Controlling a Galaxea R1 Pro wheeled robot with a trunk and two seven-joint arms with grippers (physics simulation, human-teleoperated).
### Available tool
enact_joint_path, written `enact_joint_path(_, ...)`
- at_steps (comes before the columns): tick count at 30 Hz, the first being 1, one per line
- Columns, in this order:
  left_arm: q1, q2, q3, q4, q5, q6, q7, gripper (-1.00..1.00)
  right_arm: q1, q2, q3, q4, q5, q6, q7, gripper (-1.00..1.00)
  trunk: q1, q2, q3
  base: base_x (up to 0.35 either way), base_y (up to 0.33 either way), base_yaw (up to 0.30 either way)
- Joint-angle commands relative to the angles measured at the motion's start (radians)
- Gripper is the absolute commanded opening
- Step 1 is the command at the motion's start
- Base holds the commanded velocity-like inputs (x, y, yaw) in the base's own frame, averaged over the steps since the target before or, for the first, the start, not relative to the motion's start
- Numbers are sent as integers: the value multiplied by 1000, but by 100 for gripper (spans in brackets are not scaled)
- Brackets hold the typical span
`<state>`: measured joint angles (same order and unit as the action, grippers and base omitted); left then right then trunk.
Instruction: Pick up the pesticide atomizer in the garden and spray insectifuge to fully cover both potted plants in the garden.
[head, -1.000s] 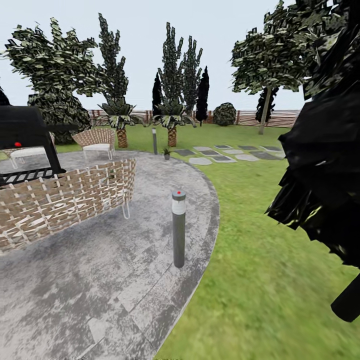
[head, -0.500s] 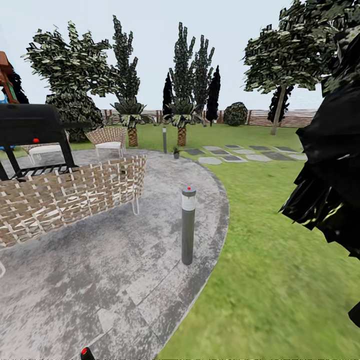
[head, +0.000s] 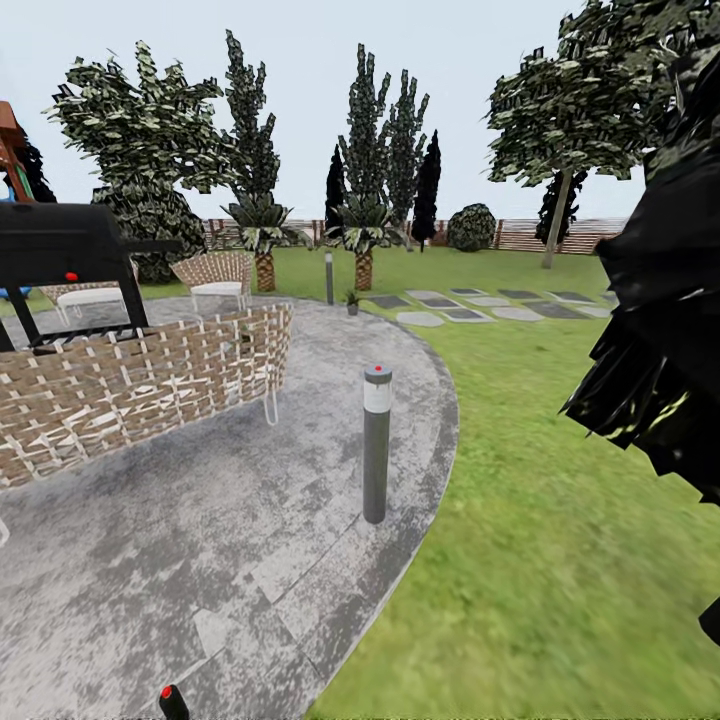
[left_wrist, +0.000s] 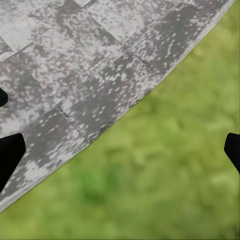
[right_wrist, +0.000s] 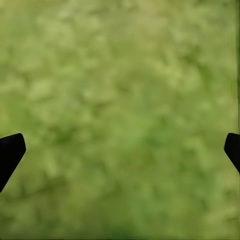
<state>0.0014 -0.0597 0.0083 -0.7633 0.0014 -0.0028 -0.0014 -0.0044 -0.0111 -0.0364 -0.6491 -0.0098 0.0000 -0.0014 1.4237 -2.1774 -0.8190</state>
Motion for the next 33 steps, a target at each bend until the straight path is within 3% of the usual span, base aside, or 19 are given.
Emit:
enact_joint_path(1, 0, -1, 1, -1, 1, 0, 0, 100, 0, 0, -6, 0, -1, 0, 0, 100, 4, -8, -4, 0, 0, 30)
enact_joint_path(18, 0, 0, 5, -44, 0, 2, 5, 100, 0, -1, -28, -6, -1, 3, 0, 100, 8, -15, 0, 0, 0, 151)
enact_joint_path(21, 0, 0, 5, -130, -1, 23, 6, 100, 0, -1, -42, -50, 0, 8, -1, 100, 8, -15, 1, 83, -111, 53)
enact_joint_path(27, 0, 2, 6, -371, 1, 179, 6, 100, 0, -2, -45, -229, 4, 15, 3, 100, 8, -15, 2, 157, -258, 10)
enact_joint_path(29, 0, 2, 7, -509, 1, 273, 6, 100, 0, -5, -47, -360, 1, 88, 6, 100, 8, -15, 2, 161, -293, 2)
enact_joint_path(30, 0, 3, 7, -532, 1, 288, 6, 100, 0, -6, -47, -388, 1, 116, 7, 100, 8, -15, 2, 145, -251, 1)
enact_joint_path(33, 0, 2, 5, -607, 2, 338, 6, 100, 0, -25, -48, -515, 0, 292, 8, 100, 8, -15, 2, 76, -128, 0)
